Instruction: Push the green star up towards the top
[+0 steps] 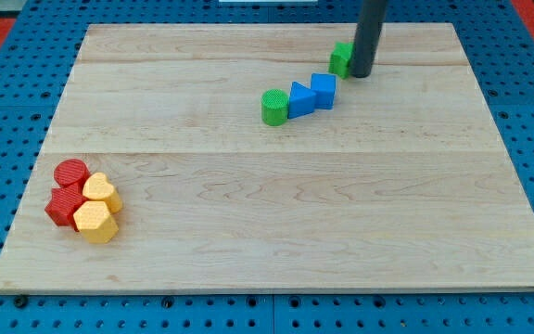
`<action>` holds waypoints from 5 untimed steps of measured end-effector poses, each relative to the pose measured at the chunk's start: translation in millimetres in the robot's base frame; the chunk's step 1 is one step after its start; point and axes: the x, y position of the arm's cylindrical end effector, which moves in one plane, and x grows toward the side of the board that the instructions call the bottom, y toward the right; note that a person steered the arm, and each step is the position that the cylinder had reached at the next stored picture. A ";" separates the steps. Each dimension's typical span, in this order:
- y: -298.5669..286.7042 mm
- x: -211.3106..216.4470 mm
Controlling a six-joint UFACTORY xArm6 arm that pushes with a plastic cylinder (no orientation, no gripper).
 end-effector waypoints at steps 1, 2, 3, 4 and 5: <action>-34.7 -8.3; -82.7 -21.5; -60.9 -41.2; -21.3 -37.7; -13.2 -14.9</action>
